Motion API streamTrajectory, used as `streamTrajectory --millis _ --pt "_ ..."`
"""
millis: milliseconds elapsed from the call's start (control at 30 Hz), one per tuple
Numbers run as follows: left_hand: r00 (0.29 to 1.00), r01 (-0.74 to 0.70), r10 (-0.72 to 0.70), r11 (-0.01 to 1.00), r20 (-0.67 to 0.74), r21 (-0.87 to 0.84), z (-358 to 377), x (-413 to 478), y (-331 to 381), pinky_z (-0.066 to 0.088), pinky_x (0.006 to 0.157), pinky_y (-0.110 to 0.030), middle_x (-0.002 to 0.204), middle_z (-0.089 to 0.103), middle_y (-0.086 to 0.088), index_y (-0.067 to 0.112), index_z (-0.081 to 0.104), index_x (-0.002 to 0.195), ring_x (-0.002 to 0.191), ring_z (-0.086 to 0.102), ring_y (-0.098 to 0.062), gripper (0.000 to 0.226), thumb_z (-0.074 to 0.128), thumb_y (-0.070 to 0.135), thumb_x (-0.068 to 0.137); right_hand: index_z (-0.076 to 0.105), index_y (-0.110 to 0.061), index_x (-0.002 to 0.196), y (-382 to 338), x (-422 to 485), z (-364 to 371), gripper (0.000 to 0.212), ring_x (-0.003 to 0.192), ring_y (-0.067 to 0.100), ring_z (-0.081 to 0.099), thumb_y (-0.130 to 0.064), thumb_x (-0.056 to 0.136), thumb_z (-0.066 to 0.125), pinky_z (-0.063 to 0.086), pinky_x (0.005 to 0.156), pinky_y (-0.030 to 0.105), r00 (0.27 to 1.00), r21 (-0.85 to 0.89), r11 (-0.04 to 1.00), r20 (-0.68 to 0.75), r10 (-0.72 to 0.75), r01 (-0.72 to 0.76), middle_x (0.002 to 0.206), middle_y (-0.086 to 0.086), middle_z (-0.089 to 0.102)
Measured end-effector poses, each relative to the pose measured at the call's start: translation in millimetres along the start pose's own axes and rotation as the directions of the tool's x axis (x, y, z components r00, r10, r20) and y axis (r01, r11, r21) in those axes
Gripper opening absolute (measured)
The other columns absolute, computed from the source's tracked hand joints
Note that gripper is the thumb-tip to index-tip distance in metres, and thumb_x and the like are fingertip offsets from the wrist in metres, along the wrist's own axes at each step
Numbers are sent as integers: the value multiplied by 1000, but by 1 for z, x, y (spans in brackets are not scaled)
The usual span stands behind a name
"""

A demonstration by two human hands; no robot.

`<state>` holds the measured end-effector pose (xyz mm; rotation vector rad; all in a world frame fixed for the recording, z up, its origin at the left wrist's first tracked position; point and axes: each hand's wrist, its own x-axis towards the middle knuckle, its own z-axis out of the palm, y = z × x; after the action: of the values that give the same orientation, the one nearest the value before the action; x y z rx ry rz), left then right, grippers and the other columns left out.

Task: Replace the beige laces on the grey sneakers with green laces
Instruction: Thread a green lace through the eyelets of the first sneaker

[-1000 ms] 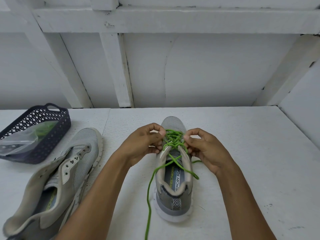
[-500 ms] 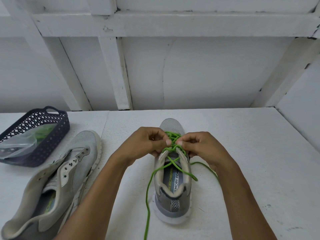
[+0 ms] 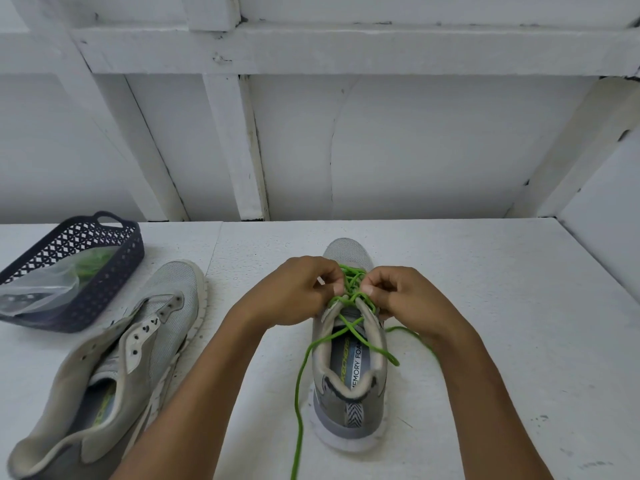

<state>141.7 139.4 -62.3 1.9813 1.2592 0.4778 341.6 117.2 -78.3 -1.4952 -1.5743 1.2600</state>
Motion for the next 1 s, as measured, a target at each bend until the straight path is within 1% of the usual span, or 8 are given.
streamTrajectory --millis 267,367,500,600,667,767,833,1000 --pt "997 74 -81 784 16 -617 9 -18 -25 50 61 -29 87 67 -1 -4 58 98 79 61 -13 17 52 11 101 61 -1 88 22 -14 -12 16 84 20 67 0 99 48 55 75 29 997 393 919 76 -9 -22 90 17 68" --pt "995 97 -88 791 46 -604 5 -14 -21 51 63 -33 88 63 -8 4 61 96 81 59 -16 12 55 14 101 63 -5 87 12 -11 -11 12 77 19 65 -6 96 55 55 70 30 998 386 922 61 23 -45 84 13 68" --pt "996 73 -47 917 75 -391 -2 -6 -6 54 62 -28 76 65 2 5 67 94 72 61 -12 23 67 27 93 66 -7 85 -4 -6 -7 18 71 16 61 -24 91 67 54 68 31 997 144 989 77 26 -36 78 7 65" --pt "997 65 -42 927 69 -370 -1 -2 -2 53 60 -27 71 65 4 3 68 87 68 61 -14 17 69 20 93 61 -8 82 -8 -2 -2 15 68 18 56 -16 95 62 51 65 35 998 97 995 57 15 -20 74 6 61" --pt "994 111 -98 850 53 -515 -3 -4 -6 55 60 -30 78 68 -9 5 66 82 69 63 -21 12 68 13 91 58 -10 79 -5 -2 -5 17 67 19 57 -10 96 58 51 64 32 997 212 975 37 61 -67 73 5 64" --pt "975 205 -189 550 119 -810 -6 -9 -15 60 59 -32 94 72 -23 5 63 73 67 70 -28 8 66 10 78 54 -10 76 0 -8 -11 21 69 23 69 -4 96 53 56 62 29 983 486 854 73 171 -185 80 13 72" --pt "967 233 -202 459 154 -858 -3 -10 -18 61 59 -32 96 72 -28 4 61 67 66 72 -27 11 61 7 78 52 -8 75 3 -10 -12 22 70 25 72 -2 96 50 58 59 29 974 573 789 103 200 -222 83 19 73" --pt "973 215 -212 657 97 -722 -4 -6 -10 61 64 -34 94 73 -21 11 65 68 68 70 -25 31 54 9 97 58 -6 83 1 -7 -10 16 63 19 68 -13 98 55 56 58 30 977 448 869 75 198 -211 78 13 71"
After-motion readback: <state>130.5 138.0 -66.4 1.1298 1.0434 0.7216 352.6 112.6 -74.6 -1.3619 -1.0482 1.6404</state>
